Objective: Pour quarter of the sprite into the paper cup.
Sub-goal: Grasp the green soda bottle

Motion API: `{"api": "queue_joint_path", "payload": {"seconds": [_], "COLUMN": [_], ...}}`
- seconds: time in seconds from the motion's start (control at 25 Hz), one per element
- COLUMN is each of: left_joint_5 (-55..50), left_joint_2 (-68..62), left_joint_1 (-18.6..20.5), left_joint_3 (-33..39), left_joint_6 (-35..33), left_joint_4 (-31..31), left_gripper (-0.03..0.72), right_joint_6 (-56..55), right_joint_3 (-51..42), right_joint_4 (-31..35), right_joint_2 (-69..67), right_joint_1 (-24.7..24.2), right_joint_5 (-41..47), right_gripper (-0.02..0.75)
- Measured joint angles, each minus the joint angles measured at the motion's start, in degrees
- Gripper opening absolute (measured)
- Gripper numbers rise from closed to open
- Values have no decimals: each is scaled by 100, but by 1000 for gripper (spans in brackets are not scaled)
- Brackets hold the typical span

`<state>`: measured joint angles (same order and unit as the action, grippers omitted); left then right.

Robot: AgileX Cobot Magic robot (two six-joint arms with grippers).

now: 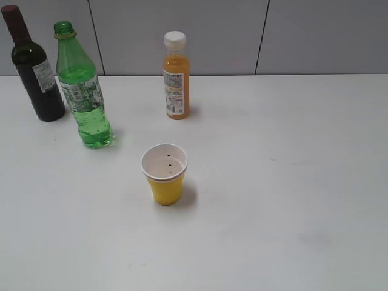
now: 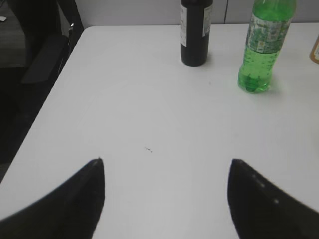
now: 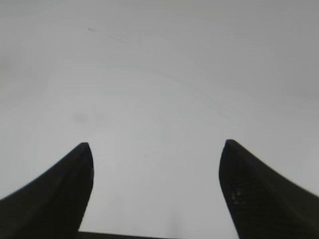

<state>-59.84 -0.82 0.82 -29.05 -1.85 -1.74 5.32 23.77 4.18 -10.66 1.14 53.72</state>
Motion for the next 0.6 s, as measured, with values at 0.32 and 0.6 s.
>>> {"api": "queue_joint_path", "payload": {"seconds": [0.32,0.6], "left_joint_5": [0,6], "left_joint_2": [0,0], "left_joint_1": [0,0], "left_joint_3": [0,0], "left_joint_6": [0,0], "left_joint_4": [0,0], "left_gripper": [583,583], "right_joint_6": [-2,-34], "right_joint_3": [-6,-17], "right_joint_4": [0,-2], "right_joint_2": [1050,1082], "right_joint_1": [0,0], "right_joint_5": [19,19], "right_gripper": [591,591]}}
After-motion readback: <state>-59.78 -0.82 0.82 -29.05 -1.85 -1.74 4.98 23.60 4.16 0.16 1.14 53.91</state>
